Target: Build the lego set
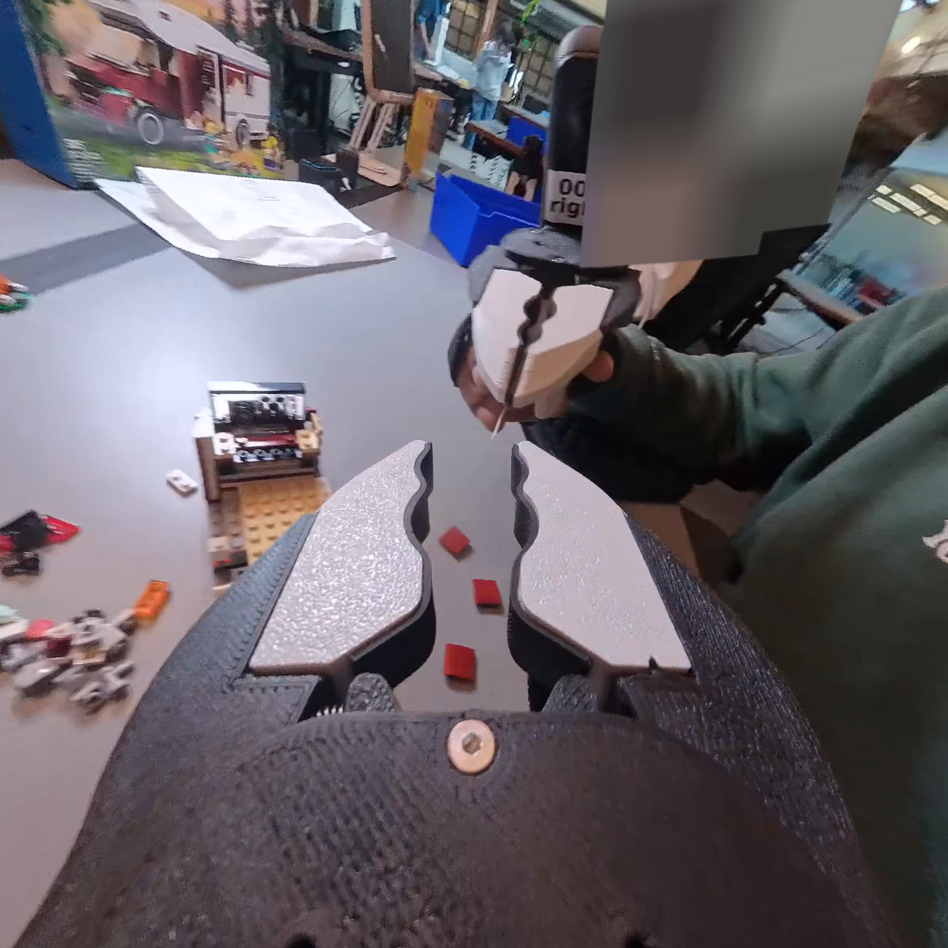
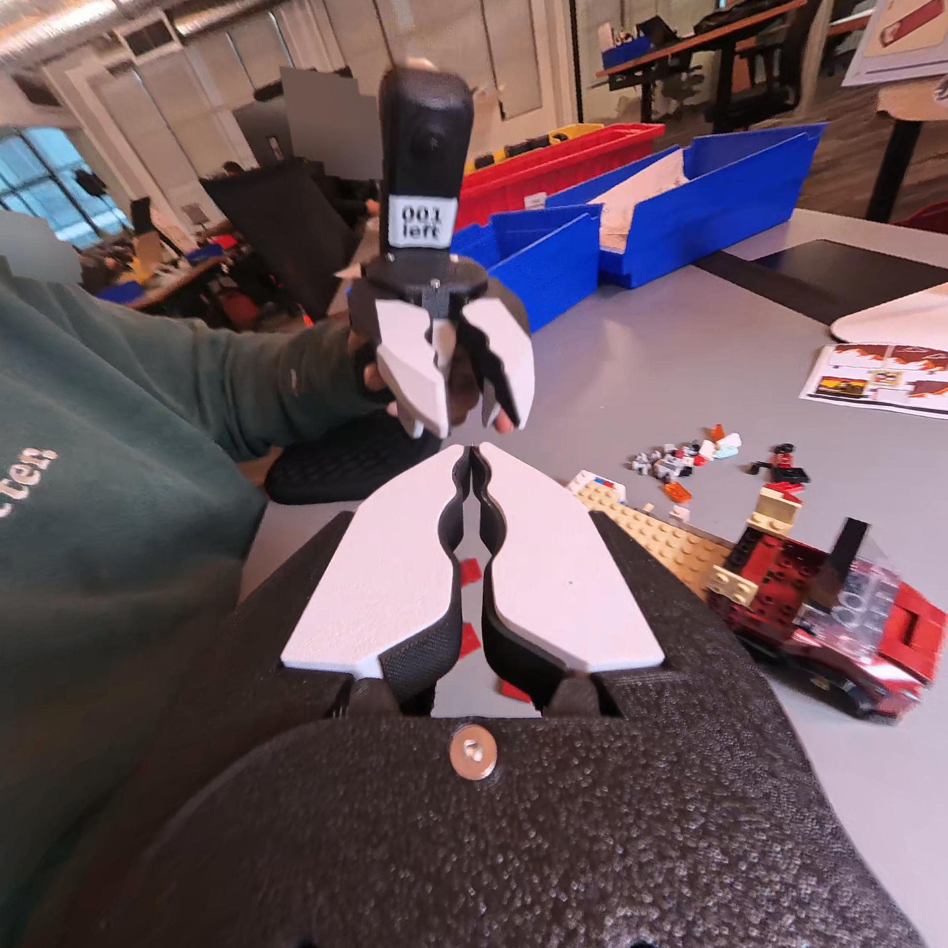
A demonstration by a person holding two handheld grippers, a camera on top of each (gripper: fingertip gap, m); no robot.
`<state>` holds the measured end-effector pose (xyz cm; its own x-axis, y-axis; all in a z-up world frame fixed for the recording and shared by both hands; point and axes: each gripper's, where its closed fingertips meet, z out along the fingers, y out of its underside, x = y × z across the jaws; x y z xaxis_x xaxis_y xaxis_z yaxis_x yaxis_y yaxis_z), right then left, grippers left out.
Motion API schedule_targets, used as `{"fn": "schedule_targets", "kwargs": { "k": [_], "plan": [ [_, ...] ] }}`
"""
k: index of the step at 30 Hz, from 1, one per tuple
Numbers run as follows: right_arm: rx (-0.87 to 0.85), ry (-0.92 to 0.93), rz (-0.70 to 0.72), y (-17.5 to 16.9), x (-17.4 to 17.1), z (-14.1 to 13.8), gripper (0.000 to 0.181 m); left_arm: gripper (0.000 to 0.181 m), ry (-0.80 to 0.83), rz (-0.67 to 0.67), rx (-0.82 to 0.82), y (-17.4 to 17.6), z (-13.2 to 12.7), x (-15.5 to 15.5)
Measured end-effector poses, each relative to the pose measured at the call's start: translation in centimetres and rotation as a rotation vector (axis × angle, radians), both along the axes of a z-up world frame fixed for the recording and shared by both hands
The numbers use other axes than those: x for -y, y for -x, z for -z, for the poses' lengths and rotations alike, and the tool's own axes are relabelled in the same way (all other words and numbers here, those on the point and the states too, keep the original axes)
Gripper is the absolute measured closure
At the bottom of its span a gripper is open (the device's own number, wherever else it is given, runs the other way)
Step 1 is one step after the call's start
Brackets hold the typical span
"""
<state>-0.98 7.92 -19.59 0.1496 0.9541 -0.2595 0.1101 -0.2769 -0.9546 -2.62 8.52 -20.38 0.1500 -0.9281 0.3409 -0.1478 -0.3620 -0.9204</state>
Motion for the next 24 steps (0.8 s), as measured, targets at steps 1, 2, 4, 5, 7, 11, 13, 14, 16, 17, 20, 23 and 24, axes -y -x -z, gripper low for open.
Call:
{"fn": "schedule_targets", "kwargs": {
  "k": [1, 2, 4, 5, 7, 11, 13, 14, 16, 17, 20, 23, 24],
  "plan": [
    [-0.023, 0.021, -0.016, 0.3, 0.2, -0.1, 0.181, 0.152, 0.021, 0.010, 0.029, 0.0, 0.2, 0.6],
    [-0.048, 0.045, -0.032, 0.6, 0.5, -0.3, 0.181, 0.152, 0.029, 0.010, 0.056, 0.0, 0.4, 0.9],
    [-0.095, 0.091, -0.057, 1.2, 0.8, -0.5, 0.181, 0.153, 0.048, 0.019, 0.115, 0.0, 0.3, 1.1],
    [-0.114, 0.113, -0.068, 1.5, 0.9, -0.6, 0.181, 0.155, 0.064, 0.033, 0.143, -0.1, 0.2, 1.2],
    [-0.140, 0.153, -0.085, 1.9, 1.1, -0.5, 0.181, 0.156, 0.071, 0.048, 0.180, -0.1, -0.1, 1.5],
    [-0.152, 0.193, -0.086, 2.2, 0.8, -0.1, 0.181, 0.165, 0.051, 0.047, 0.169, 0.2, 0.1, 1.7],
    [-0.158, 0.209, -0.084, 2.3, 0.6, 0.0, 0.181, 0.171, 0.049, 0.047, 0.167, 0.3, 0.2, 1.8],
    [-0.158, 0.214, -0.083, 2.3, 0.5, 0.1, 0.181, 0.174, 0.055, 0.042, 0.165, 0.3, 0.3, 1.7],
    [-0.159, 0.228, -0.090, 2.4, 0.5, 0.3, 0.181, 0.175, 0.056, 0.016, 0.147, 0.3, 0.7, 1.3],
    [-0.161, 0.234, -0.093, 2.4, 0.5, 0.3, 0.181, 0.176, 0.056, 0.016, 0.148, 0.3, 0.7, 1.2],
    [-0.160, 0.236, -0.091, 2.5, 0.5, 0.5, 0.181, 0.181, 0.057, 0.020, 0.145, 0.2, 0.8, 1.3],
    [-0.157, 0.237, -0.090, 2.4, 0.4, 0.6, 0.181, 0.181, 0.053, 0.009, 0.139, 0.2, 0.9, 1.1],
    [-0.153, 0.236, -0.088, 2.4, 0.3, 0.6, 0.181, 0.181, 0.052, -0.002, 0.138, 0.3, 0.9, 0.9]
  ]
}}
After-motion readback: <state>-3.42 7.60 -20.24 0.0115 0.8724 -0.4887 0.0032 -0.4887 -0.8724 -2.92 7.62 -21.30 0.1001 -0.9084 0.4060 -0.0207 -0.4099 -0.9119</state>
